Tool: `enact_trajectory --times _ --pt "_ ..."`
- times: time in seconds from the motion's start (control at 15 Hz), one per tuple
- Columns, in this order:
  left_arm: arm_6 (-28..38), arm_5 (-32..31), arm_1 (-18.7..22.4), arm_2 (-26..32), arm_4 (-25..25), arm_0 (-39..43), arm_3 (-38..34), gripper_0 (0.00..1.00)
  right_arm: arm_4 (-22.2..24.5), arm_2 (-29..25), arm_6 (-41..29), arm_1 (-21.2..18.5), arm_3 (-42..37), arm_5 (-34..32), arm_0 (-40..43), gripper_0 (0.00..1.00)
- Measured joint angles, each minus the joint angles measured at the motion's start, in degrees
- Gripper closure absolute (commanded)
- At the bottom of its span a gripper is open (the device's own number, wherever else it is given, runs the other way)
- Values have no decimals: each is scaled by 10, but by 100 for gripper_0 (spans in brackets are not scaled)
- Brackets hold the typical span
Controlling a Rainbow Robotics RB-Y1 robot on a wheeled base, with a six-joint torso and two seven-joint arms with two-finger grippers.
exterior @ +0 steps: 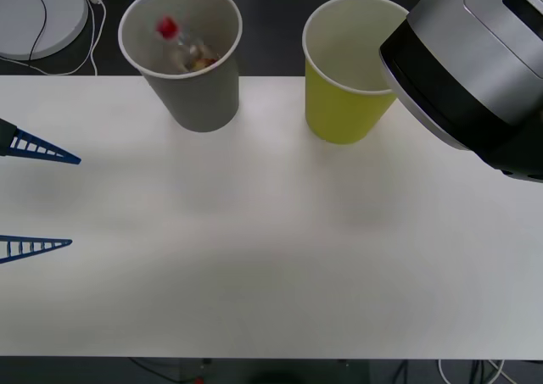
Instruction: Put the can into the green bin and the plastic bottle into the gray bin
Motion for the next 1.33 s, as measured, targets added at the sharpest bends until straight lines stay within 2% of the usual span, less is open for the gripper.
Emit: enact_trajectory --times 0.87,1.13,1.33 --pt "0 0 0 0 0 0 0 0 -2 0 7 -2 0 6 5 0" --pt "0 0 0 0 0 0 0 0 -57 0 54 -34 -3 9 20 0" --pt "0 0 0 0 0 0 0 0 -87 0 77 -76 -53 2 50 0"
